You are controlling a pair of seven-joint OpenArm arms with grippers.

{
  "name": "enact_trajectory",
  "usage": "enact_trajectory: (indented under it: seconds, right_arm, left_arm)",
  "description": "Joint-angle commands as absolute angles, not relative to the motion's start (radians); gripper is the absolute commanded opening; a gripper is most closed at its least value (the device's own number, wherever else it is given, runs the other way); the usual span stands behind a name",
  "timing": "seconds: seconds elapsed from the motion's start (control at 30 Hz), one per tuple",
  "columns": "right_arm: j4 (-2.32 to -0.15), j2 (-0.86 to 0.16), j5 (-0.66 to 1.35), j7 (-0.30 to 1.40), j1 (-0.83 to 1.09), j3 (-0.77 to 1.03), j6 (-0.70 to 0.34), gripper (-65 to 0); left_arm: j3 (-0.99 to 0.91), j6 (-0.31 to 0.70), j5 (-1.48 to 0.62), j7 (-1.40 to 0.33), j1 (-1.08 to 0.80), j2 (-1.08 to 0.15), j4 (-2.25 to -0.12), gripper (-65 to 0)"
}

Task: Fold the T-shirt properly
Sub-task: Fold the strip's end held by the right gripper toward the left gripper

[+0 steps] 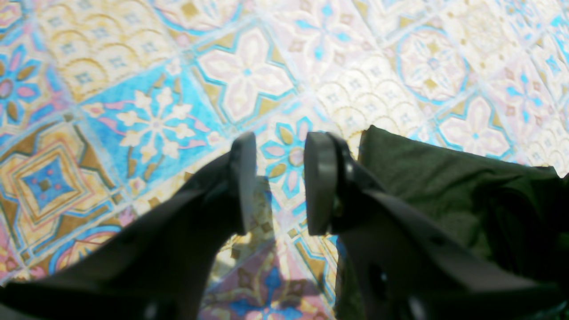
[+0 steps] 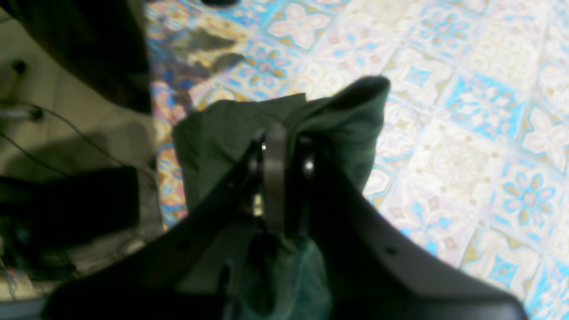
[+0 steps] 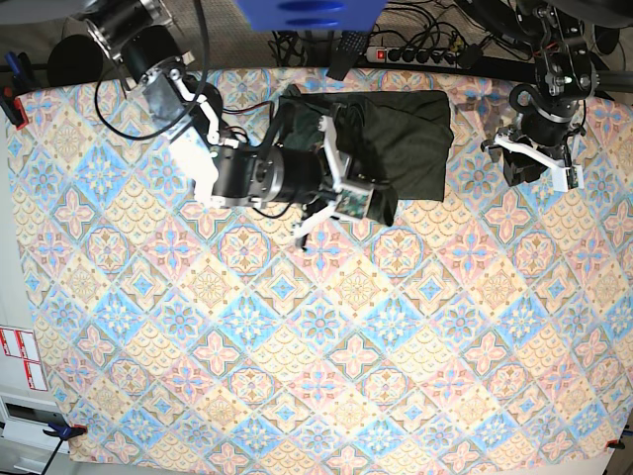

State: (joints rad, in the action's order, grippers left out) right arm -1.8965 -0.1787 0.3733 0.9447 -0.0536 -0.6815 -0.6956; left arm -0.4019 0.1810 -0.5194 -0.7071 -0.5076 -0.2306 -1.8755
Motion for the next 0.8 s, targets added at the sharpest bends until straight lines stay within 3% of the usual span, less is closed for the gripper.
enact_trajectory:
  seconds: [0.0, 0.23, 0.63, 0.77]
  right_arm:
    - [-1.899, -0.163, 0.381, 0.915, -0.081, -0.704, -0.698, -65.0]
    - [-1.788, -0.093, 0.277, 0.914, -0.110, -0.802, -0.698, -65.0]
    - [-1.643, 0.053, 0.165, 0.877, -0.137, -0.802, -0.698, -65.0]
    - [-1.580, 0.056, 0.165, 0.829, -0.137, -0.799, -0.698, -65.0]
  left_arm:
    - [-0.406, 0.186, -0.526, -0.687, -0.509, -0.240, -1.890, -48.2]
    - [-0.406, 0.186, -0.527, -0.687, -0.524, -0.240, -1.890, -48.2]
    - [-0.400, 0.186, -0.527, -0.687, -0.526, -0.239, -1.890, -48.2]
    - [-0.400, 0.186, -0.529, -0.687, -0.526, -0.239, -1.890, -48.2]
